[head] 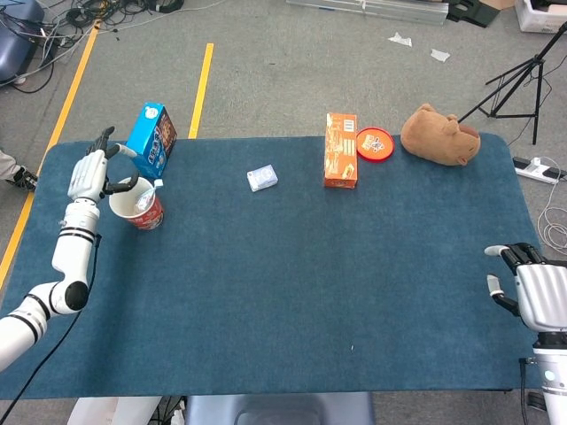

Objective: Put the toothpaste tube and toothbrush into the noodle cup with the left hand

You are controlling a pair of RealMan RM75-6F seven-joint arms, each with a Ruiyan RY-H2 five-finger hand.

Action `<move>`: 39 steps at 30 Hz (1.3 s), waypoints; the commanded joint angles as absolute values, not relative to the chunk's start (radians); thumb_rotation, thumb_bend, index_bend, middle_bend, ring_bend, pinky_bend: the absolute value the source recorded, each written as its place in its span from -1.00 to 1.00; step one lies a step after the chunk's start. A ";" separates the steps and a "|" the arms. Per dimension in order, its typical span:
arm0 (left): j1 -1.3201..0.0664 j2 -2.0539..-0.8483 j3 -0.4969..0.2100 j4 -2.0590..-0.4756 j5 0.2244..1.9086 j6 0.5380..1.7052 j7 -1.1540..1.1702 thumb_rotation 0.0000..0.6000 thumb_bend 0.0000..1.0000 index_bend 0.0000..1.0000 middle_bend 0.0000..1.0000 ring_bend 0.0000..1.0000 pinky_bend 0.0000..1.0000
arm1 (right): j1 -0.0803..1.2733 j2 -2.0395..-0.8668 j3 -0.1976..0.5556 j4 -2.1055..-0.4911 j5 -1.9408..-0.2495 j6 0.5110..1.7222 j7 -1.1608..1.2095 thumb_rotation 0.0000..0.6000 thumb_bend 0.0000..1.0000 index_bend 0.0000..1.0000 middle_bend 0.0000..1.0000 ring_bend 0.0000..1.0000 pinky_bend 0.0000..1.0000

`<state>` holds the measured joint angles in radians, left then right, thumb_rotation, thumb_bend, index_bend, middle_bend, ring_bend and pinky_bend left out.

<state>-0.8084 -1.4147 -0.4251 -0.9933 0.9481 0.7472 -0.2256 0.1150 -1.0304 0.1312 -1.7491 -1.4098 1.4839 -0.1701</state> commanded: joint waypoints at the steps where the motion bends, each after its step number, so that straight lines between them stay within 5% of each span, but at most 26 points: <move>1: -0.775 -1.333 -0.397 -1.158 0.943 0.801 -0.110 1.00 -0.29 -0.40 -1.00 -1.00 -1.00 | 0.113 -1.027 0.129 -1.756 -1.415 1.489 -0.181 1.00 -0.30 -0.22 -0.16 -0.42 0.12; 10: -0.696 -1.142 -0.305 -1.561 0.883 0.940 0.187 1.00 -0.29 -0.80 -1.00 -1.00 -1.00 | 0.104 -1.031 0.112 -1.774 -1.436 1.501 -0.225 1.00 -0.30 -0.22 -0.16 -0.42 0.12; 19: -0.613 -1.023 -0.191 -1.782 0.920 1.125 0.423 1.00 -0.29 -0.93 -1.00 -1.00 -1.00 | 0.092 -1.049 0.101 -1.791 -1.448 1.519 -0.279 1.00 -0.30 -0.22 -0.17 -0.42 0.12; 30: -0.441 -1.005 -0.046 -1.923 1.066 1.399 0.587 1.00 -0.29 -0.93 -1.00 -1.00 -1.00 | 0.101 -1.088 0.108 -1.762 -1.402 1.498 -0.357 1.00 -0.32 -0.22 -0.25 -0.48 0.12; 39: -0.270 -1.100 0.036 -1.797 1.305 1.620 0.498 1.00 -0.29 -0.93 -1.00 -1.00 -1.00 | 0.101 -1.114 0.119 -1.731 -1.361 1.491 -0.361 1.00 -0.37 -0.22 -0.27 -0.50 0.11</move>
<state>-0.3169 -1.0635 0.0133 -1.8472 1.2516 1.5673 0.5357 0.1016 -1.1130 0.1184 -1.7312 -1.3614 1.4917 -0.3619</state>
